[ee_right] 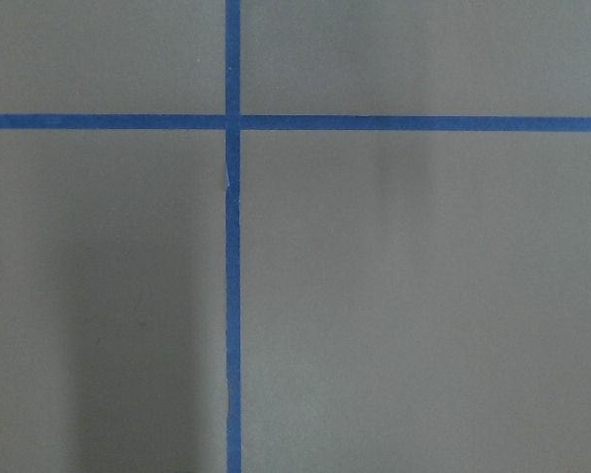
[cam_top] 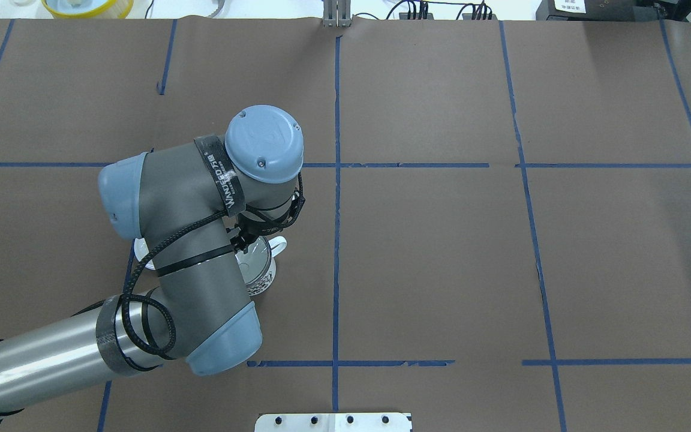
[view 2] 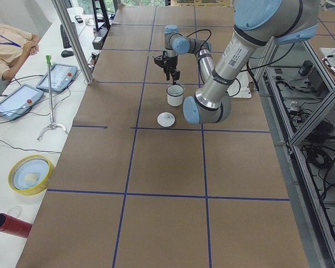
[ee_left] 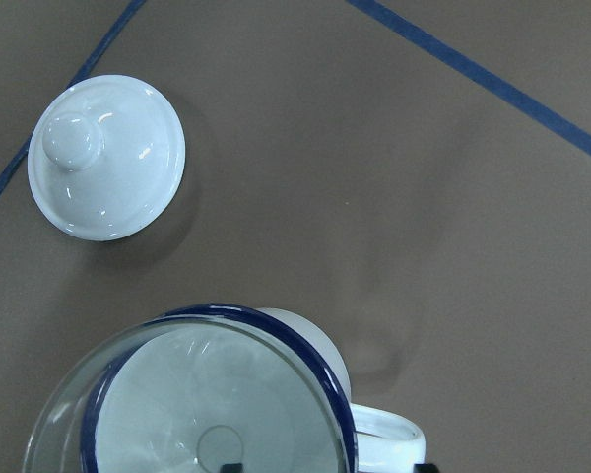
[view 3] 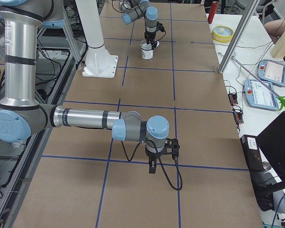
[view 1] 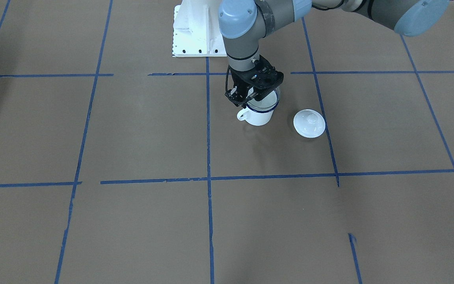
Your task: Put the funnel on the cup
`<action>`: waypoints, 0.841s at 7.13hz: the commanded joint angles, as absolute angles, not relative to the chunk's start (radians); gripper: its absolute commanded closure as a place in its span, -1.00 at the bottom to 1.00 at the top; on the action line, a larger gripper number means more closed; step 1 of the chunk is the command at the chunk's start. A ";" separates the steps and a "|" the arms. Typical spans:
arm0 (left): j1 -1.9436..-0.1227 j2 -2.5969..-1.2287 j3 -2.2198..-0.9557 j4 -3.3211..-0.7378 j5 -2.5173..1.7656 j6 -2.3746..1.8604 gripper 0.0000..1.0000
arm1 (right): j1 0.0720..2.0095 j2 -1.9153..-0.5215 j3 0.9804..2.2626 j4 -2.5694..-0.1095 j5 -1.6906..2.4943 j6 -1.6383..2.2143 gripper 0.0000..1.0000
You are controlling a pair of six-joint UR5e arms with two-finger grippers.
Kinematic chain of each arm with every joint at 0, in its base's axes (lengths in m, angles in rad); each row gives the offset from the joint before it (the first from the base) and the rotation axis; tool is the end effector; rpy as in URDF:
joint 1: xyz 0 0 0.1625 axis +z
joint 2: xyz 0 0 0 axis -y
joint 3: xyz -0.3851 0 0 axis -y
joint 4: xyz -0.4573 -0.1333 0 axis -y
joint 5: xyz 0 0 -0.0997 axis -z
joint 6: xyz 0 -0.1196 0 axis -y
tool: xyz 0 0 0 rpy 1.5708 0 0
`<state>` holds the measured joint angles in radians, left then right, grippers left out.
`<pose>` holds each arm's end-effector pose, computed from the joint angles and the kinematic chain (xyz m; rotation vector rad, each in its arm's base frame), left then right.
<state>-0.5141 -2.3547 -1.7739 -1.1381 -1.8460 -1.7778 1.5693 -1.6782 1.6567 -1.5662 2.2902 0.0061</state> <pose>0.5332 -0.4169 0.0990 -0.1837 0.5951 -0.6219 0.0537 -0.5142 0.6468 -0.0189 -0.7193 0.0105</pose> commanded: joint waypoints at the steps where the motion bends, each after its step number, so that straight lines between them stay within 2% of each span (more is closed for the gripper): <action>1: -0.534 -2.343 -1.846 -1.124 -1.847 -1.668 -0.47 | 1.569 -1.678 1.657 -1.566 2.290 0.006 -1.00; 3: -0.599 -2.300 -1.931 -1.127 -1.859 -1.458 -0.47 | 1.569 -1.678 1.657 -1.566 2.290 0.006 -1.00; 6: -0.895 -2.186 -1.930 -1.185 -2.012 -0.985 -0.47 | 1.569 -1.678 1.657 -1.566 2.290 0.006 -1.00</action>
<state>-0.7711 -2.2364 -1.9295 -1.1537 -1.9383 -1.1760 1.5693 -1.6782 1.6567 -1.5662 2.2902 0.0061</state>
